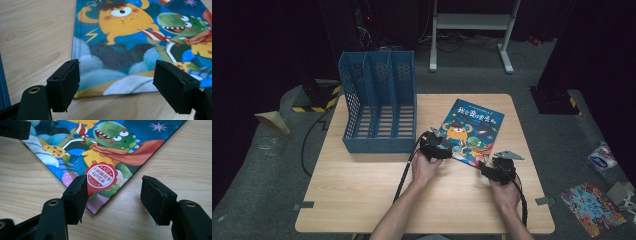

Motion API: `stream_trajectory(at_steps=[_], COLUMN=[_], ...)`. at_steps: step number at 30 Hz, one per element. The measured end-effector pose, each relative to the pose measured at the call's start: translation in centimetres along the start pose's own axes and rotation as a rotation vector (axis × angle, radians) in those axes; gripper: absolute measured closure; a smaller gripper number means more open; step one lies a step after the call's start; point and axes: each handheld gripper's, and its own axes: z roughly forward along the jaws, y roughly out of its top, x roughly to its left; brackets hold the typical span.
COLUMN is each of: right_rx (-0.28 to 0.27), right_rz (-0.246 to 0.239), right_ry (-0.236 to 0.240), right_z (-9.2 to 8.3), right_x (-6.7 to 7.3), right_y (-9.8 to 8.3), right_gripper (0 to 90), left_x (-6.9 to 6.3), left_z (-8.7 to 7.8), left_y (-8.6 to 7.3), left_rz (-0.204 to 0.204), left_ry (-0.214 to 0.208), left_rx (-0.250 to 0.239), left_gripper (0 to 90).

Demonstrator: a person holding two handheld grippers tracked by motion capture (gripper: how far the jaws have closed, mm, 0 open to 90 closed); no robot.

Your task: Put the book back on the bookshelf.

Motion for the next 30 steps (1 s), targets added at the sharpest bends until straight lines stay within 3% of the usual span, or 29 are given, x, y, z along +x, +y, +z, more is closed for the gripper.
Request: stream_trajectory(at_steps=[5, 11, 16, 24, 30], right_rx=[0.001, 0.006, 0.019, 0.026, 0.029], right_rz=[0.006, 0.016, 0.002, 0.02, 0.017], right_ry=[0.007, 0.026, 0.045, 0.058, 0.058], right_z=[0.1, 0.4, 0.7, 1.0, 1.0], right_x=[0.1, 0.3, 0.7, 0.6, 0.7], right_y=[0.1, 0.2, 0.5, 0.6, 0.7], right_gripper=[38.8, 37.9, 36.2, 34.6, 34.7], left_x=[0.5, 0.7, 0.6, 0.8, 0.9], left_z=[0.4, 0.8, 1.2, 1.4, 1.4], left_y=[-0.2, -0.2, 0.1, 0.3, 0.4], left_rz=[-0.015, -0.03, -0.029, -0.017, -0.01], left_ry=[-0.002, -0.014, -0.022, -0.039, -0.034], left_rx=[0.022, 0.013, 0.013, 0.018, 0.021], left_gripper=[22.2, 22.4, 21.1, 19.5, 24.8])
